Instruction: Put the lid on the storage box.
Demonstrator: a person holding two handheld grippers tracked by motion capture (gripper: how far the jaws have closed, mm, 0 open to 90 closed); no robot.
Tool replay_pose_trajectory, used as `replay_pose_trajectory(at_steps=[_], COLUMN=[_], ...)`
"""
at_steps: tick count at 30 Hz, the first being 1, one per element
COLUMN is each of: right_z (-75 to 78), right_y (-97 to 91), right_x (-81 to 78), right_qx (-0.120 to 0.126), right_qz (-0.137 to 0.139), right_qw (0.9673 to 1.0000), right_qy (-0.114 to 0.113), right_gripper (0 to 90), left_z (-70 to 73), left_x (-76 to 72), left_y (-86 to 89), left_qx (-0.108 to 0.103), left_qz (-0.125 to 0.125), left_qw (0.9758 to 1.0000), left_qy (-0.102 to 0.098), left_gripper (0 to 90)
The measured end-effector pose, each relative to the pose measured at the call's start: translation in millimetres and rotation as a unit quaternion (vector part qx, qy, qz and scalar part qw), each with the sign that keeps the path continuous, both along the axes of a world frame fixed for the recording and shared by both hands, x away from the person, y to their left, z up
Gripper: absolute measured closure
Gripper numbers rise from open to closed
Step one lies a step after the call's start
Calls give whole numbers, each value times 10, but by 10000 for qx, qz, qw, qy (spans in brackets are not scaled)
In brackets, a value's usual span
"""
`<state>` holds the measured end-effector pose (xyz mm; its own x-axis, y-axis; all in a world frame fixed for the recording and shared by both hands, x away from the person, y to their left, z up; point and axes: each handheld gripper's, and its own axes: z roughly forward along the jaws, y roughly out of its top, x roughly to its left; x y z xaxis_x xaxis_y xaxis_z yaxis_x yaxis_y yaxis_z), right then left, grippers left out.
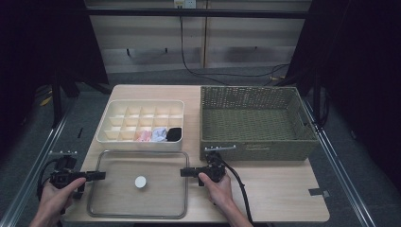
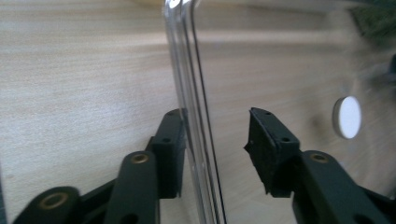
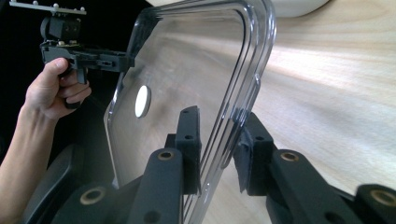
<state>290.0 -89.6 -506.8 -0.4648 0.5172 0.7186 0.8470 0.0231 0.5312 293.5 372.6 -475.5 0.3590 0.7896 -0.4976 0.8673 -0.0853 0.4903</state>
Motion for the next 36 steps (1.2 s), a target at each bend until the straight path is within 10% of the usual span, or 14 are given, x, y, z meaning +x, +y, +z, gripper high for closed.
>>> replay_pose_trajectory(at_steps=[36], right_z=[391], right_y=[-30], right_x=[-4], right_qx=[16], right_qz=[-211], right_qw=[9996], right_qy=[-174], right_gripper=[778], left_z=[354], left_x=[30], left_y=[60], left_qx=[-116], left_qz=[-148], left_qw=[9989], left_qy=[-436], left_gripper=[714])
